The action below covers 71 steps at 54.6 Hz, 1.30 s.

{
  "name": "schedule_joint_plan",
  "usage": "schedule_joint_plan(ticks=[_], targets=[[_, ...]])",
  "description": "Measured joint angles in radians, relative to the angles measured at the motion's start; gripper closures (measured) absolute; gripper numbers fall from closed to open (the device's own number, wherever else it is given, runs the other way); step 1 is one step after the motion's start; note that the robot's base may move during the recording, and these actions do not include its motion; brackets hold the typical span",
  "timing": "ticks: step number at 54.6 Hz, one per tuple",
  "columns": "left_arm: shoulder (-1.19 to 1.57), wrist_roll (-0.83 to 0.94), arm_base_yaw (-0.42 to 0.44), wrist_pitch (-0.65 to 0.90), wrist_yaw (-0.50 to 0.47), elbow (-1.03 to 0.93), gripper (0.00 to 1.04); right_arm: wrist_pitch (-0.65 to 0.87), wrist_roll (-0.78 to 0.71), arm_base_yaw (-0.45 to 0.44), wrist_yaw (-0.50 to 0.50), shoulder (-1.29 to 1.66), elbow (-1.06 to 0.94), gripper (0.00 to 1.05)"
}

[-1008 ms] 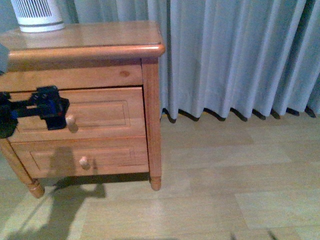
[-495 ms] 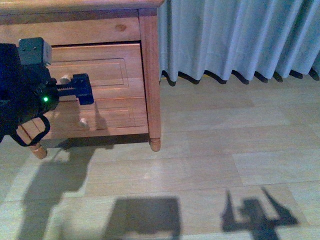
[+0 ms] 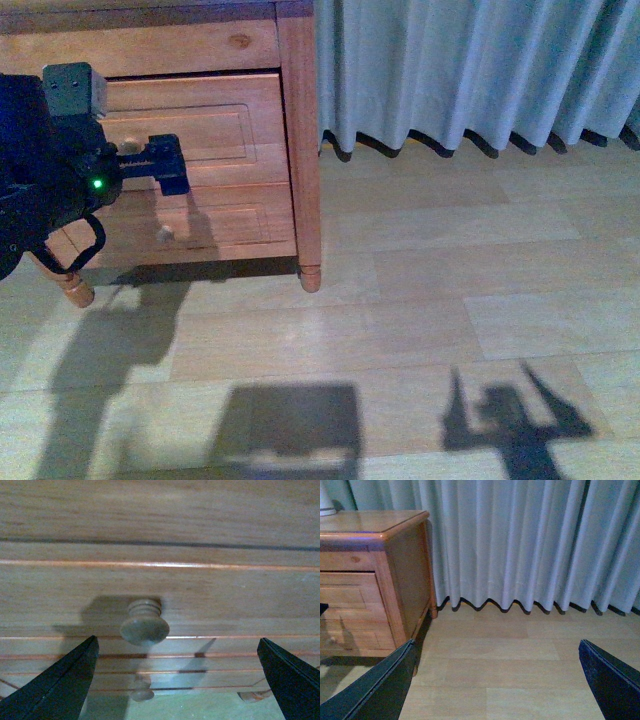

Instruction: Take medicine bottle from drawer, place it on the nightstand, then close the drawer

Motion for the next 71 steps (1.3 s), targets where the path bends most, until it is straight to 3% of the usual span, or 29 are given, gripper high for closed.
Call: schedule_joint_plan(ticks=[21, 46, 59, 71], targets=[[0.054, 0.015, 0.010, -0.001, -0.008, 0.077, 0.07, 0.000, 0.000, 0.000, 0.000, 0.000, 0.000, 0.07], [0.054, 0.034, 0.026, 0.026, -0.003, 0.074, 0.77, 0.000, 0.000, 0.000, 0.000, 0.000, 0.000, 0.07], [0.040, 0.041, 0.026, 0.081, -0.007, 0.009, 0.78, 0.000, 0.000, 0.000, 0.000, 0.000, 0.000, 0.07], [-0.045, 0.024, 0.011, 0.227, -0.036, -0.243, 0.79, 0.000, 0.000, 0.000, 0.000, 0.000, 0.000, 0.07]])
